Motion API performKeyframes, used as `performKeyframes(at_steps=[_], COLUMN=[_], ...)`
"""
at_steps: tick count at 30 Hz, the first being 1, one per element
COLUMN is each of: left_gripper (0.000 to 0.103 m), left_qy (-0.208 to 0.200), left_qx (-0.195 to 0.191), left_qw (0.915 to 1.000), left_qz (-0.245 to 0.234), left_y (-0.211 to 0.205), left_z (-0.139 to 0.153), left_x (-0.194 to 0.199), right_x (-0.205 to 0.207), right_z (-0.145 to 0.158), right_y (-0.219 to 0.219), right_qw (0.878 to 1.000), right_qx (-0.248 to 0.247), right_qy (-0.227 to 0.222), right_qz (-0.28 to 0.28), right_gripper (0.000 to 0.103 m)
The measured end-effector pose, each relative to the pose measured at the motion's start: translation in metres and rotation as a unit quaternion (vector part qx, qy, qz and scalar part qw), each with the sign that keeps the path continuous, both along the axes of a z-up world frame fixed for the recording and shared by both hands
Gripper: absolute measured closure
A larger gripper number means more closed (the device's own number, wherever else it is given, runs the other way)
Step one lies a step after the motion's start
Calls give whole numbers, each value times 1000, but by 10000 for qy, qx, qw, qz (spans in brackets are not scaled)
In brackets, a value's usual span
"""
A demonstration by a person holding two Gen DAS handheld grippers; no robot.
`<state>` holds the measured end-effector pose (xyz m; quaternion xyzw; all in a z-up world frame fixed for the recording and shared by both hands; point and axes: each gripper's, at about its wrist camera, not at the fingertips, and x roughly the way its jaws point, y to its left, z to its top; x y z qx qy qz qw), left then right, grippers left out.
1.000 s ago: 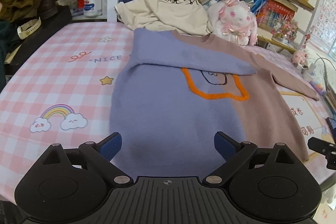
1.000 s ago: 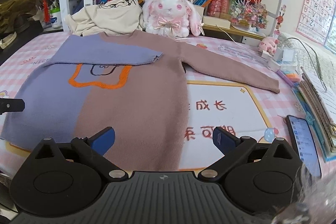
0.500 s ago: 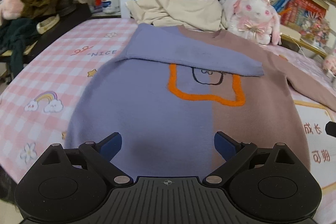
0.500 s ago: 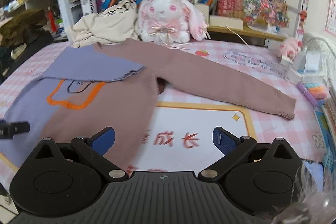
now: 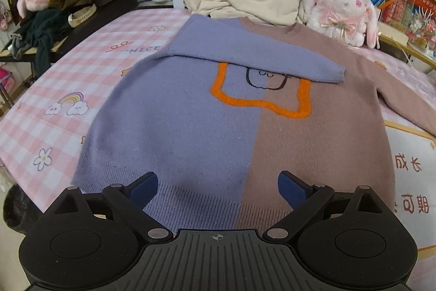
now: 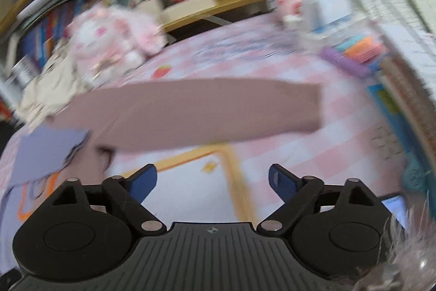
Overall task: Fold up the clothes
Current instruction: 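Grasp the mauve sleeve cuff with the right gripper, then lift the mauve sleeve and fold it across the body over the lavender sleeve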
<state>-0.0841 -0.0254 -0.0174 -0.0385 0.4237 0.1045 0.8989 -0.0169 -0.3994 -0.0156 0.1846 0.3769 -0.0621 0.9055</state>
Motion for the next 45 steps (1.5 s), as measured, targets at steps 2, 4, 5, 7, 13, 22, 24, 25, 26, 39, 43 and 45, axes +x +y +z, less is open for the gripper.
performKeyframes(at_steps=[2, 4, 5, 7, 13, 22, 24, 25, 26, 39, 43, 45], left_gripper=[6, 6, 6, 6, 6, 6, 6, 6, 6, 6, 6, 6], left_qy=[57, 101, 117, 144, 199, 252, 258, 260, 264, 131, -62, -193], left_qx=[33, 51, 56, 71, 118, 147, 146, 145, 138, 142, 88, 98], left_qw=[10000, 9999, 9999, 9999, 9997, 9996, 9995, 9995, 9995, 9996, 9994, 9987], left_qz=[15, 37, 48, 65, 72, 45, 49, 52, 54, -222, -343, -462], left_y=[-2, -4, -4, -5, -10, -13, -13, -13, -13, -12, -4, 3], left_z=[-1, -1, -2, -2, -3, -4, -4, -4, -4, -3, 0, 3], left_x=[1, 1, 1, 1, 2, 4, 5, 5, 6, 8, 4, 2], right_x=[2, 4, 6, 10, 16, 39, 41, 41, 40, 59, 75, 84], right_z=[-2, -4, -5, -9, -23, -30, -30, -30, -31, 15, 45, 59], right_y=[-13, -27, -33, -47, -80, -102, -101, -101, -102, -72, -37, -15], right_qw=[9997, 9989, 9983, 9971, 9883, 9758, 9769, 9767, 9763, 9906, 9938, 9939], right_qx=[-72, -91, -92, 18, 881, 1564, 1565, 1579, 1580, 980, 761, 646], right_qy=[-56, -96, -113, -85, -114, -251, -202, -190, -178, -483, -785, -889], right_qz=[-237, -456, -559, -752, -1237, -1507, -1439, -1439, -1467, -821, -177, 113], right_gripper=[27, 36, 41, 49, 61, 66, 70, 75, 78, 96, 96, 96])
